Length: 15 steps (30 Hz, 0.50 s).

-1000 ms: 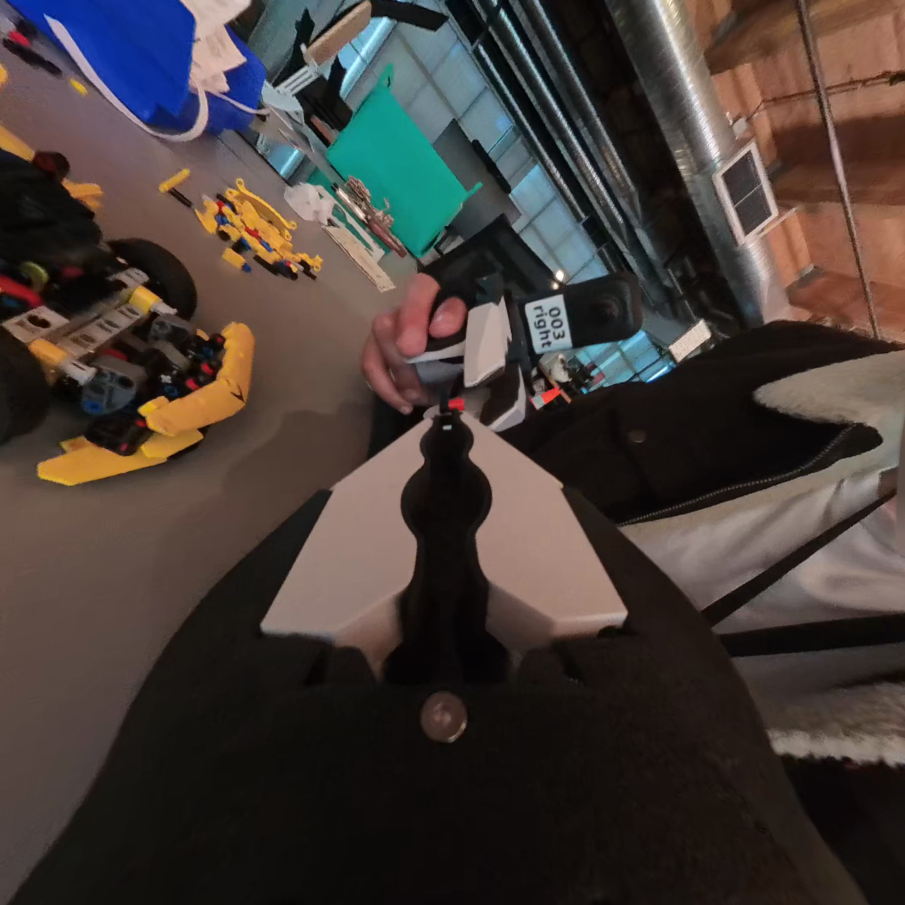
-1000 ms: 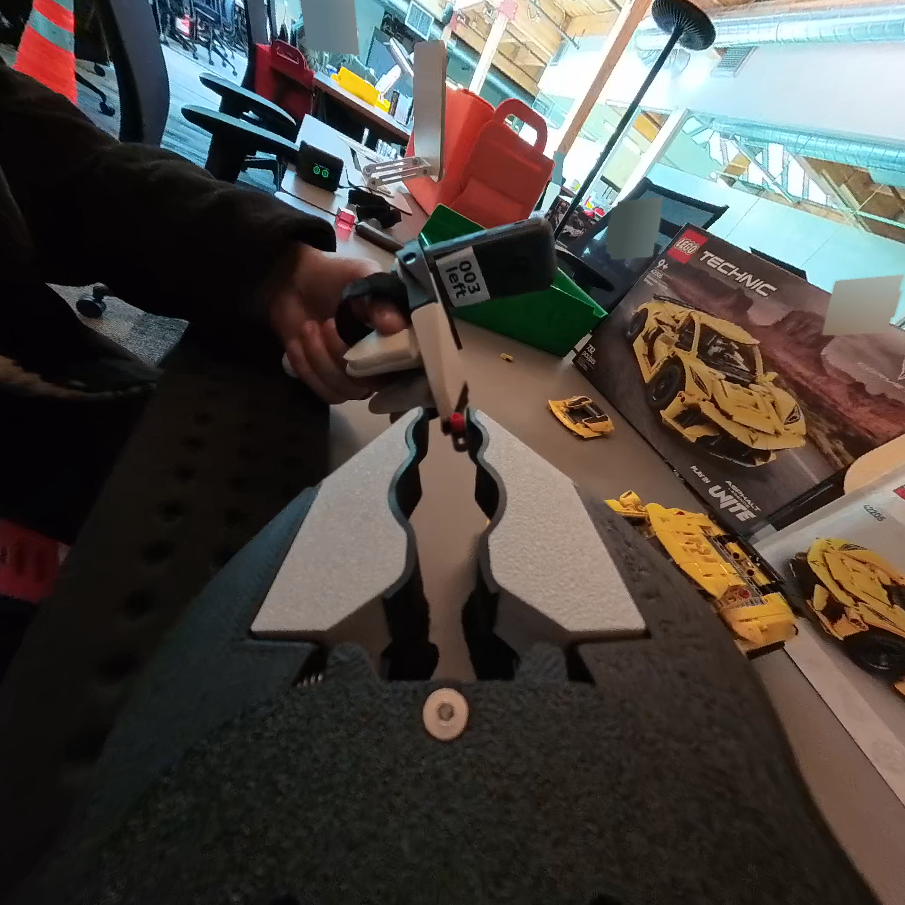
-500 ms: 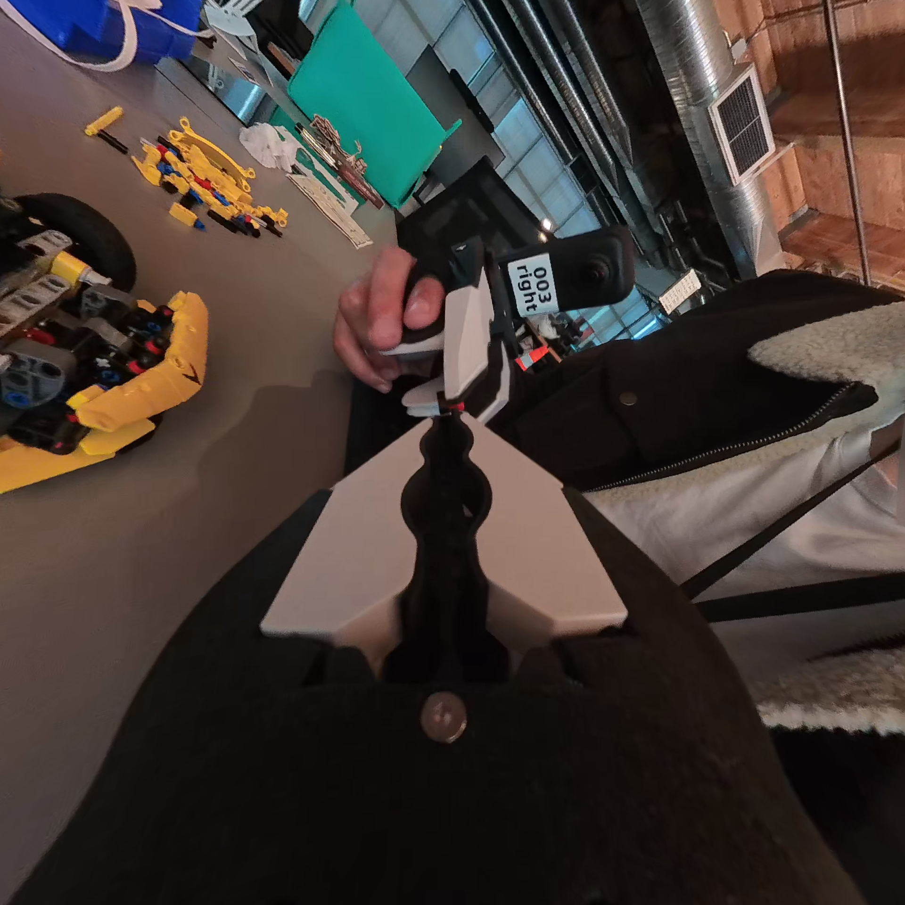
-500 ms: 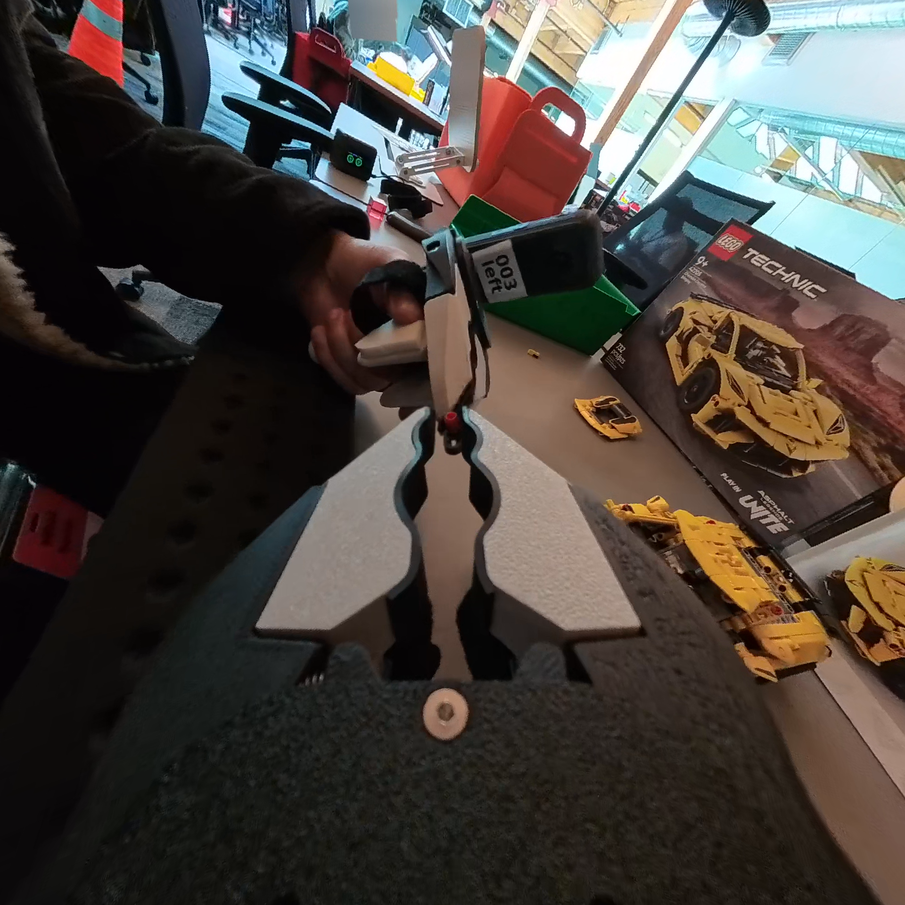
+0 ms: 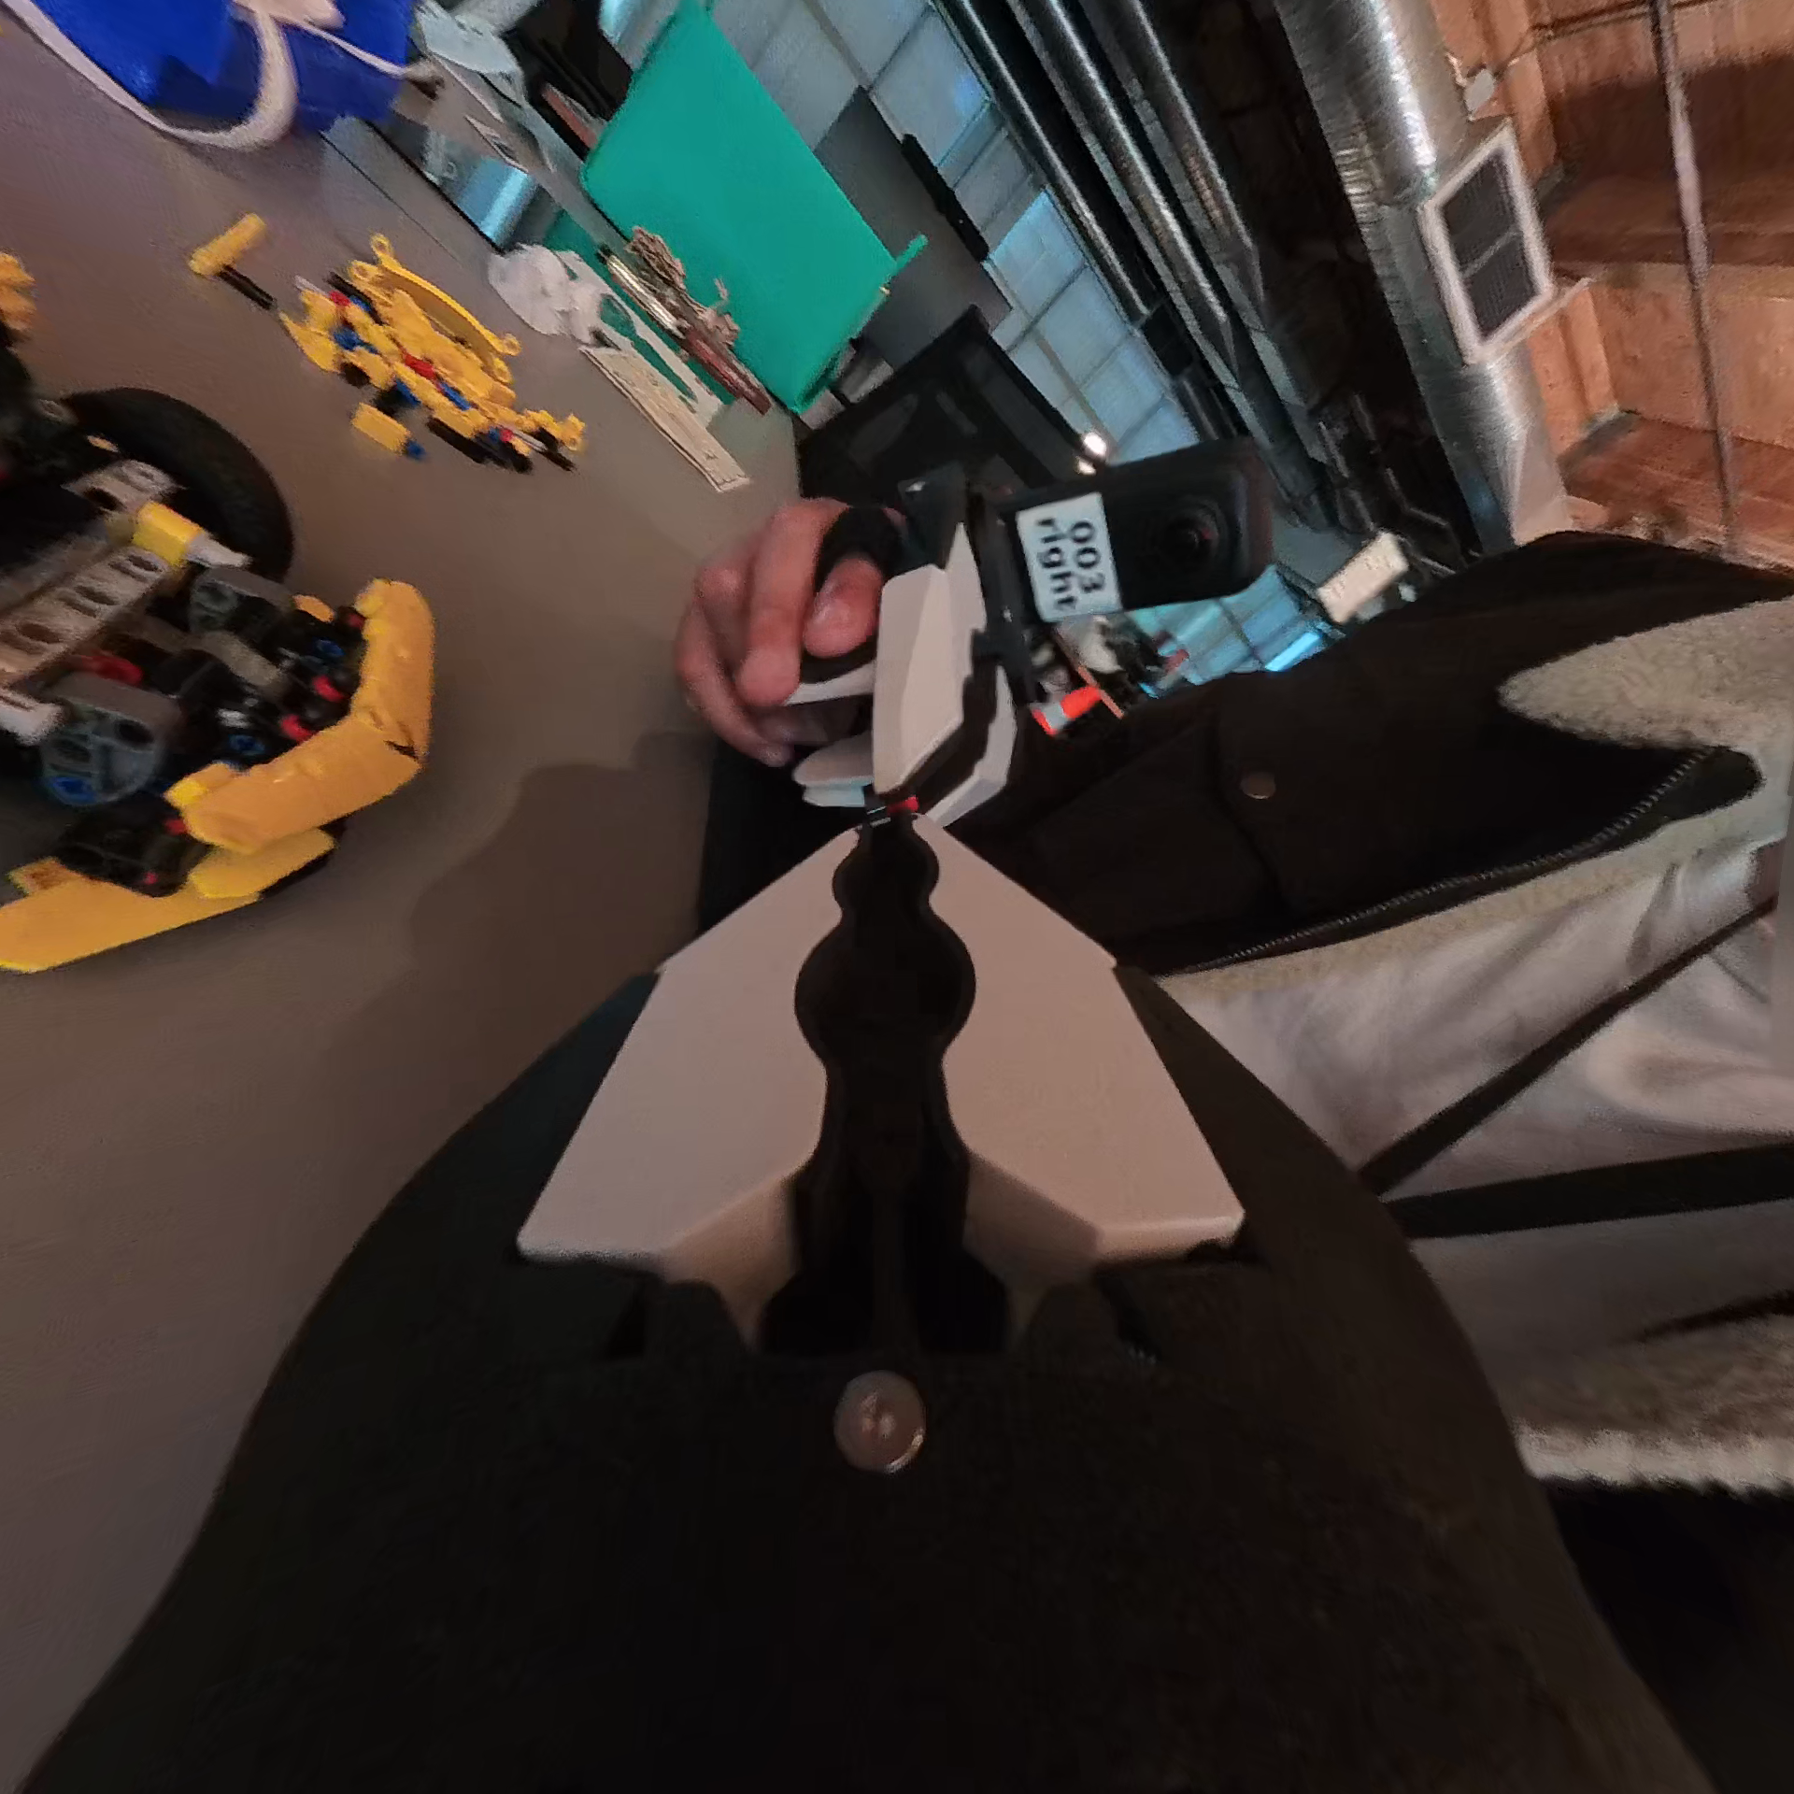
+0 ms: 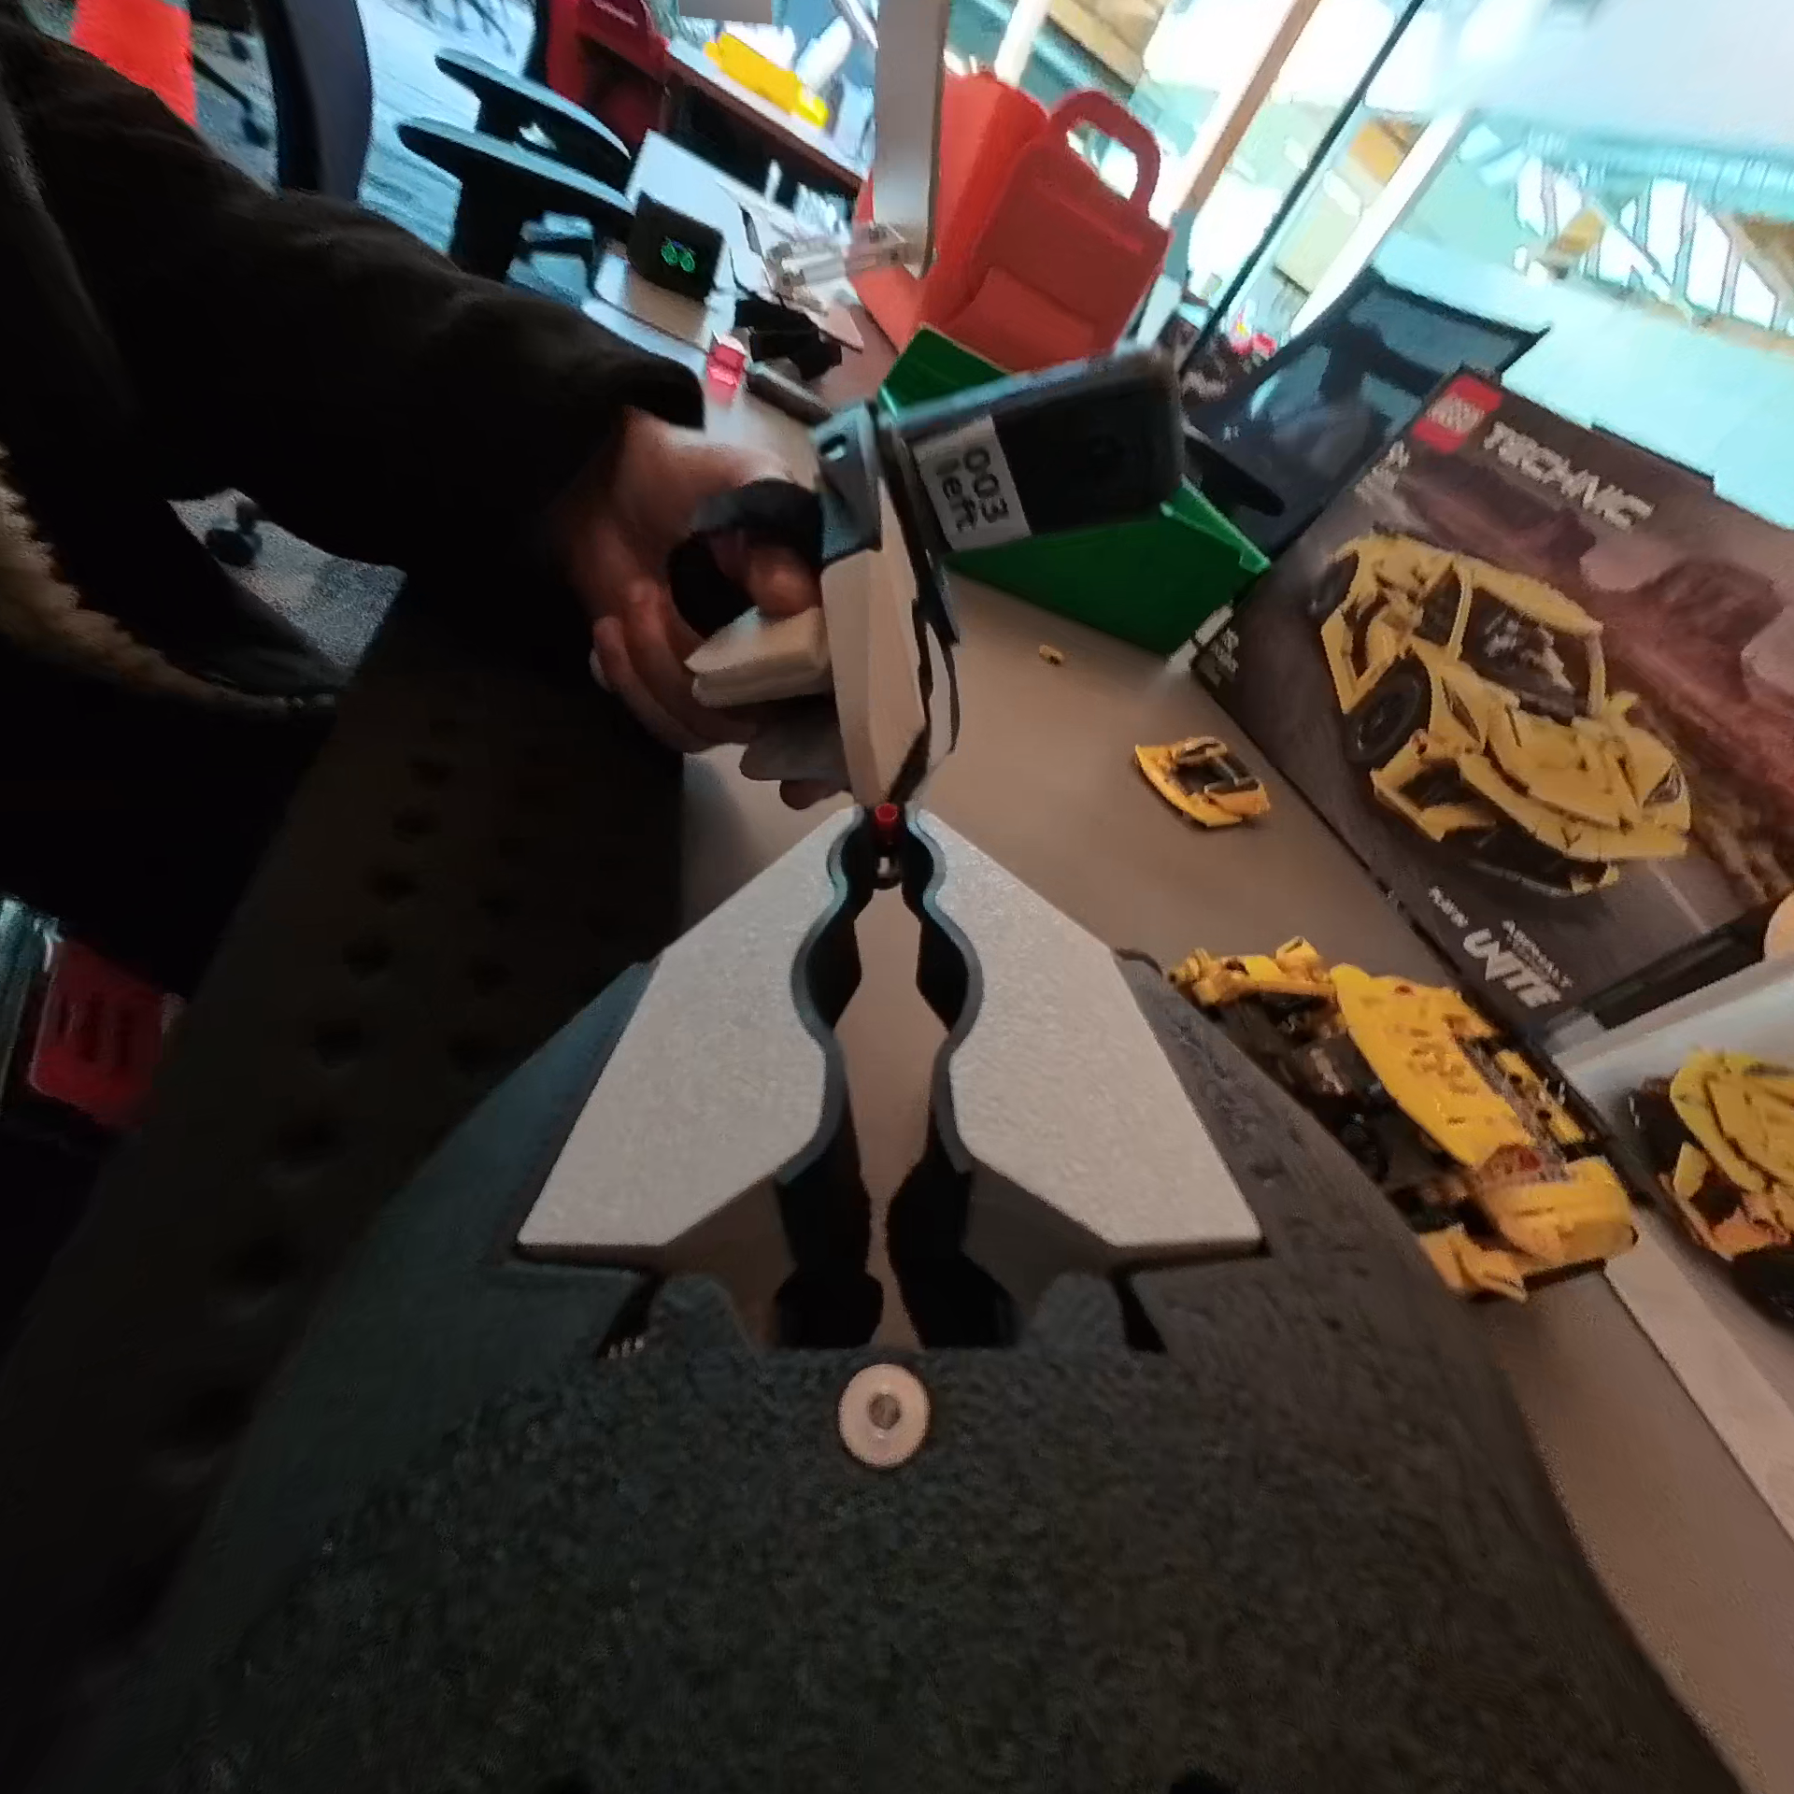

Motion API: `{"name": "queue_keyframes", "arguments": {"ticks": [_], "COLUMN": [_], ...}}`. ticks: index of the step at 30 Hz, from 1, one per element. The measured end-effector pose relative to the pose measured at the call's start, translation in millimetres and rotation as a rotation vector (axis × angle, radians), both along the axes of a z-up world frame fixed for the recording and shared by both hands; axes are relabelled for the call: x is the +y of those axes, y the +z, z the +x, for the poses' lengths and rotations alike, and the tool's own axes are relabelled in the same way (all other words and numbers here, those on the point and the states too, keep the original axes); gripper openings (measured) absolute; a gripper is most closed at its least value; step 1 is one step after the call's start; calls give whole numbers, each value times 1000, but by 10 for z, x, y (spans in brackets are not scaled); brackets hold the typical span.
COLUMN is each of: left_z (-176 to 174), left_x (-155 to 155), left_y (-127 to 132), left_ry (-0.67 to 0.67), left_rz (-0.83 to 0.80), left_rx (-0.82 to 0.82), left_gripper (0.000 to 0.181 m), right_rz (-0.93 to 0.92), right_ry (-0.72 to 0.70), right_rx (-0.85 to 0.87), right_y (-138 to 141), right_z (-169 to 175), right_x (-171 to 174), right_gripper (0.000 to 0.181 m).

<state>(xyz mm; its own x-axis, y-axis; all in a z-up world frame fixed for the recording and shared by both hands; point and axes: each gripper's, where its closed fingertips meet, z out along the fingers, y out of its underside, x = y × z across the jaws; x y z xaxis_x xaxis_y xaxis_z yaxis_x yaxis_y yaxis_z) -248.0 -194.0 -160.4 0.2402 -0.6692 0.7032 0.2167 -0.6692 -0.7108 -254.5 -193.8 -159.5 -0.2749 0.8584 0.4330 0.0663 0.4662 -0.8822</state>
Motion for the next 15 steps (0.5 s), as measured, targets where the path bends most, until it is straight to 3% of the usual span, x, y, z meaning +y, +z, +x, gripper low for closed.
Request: {"name": "queue_keyframes", "arguments": {"ticks": [15], "left_z": [-54], "left_x": [183], "left_y": [-19], "left_ry": [66], "left_rz": [-125], "left_rx": [-103], "left_gripper": [3], "right_rz": [-111], "right_ry": [-59], "right_rx": [-5], "right_y": [61], "right_z": [-50], "right_x": [188], "right_gripper": [4]}}
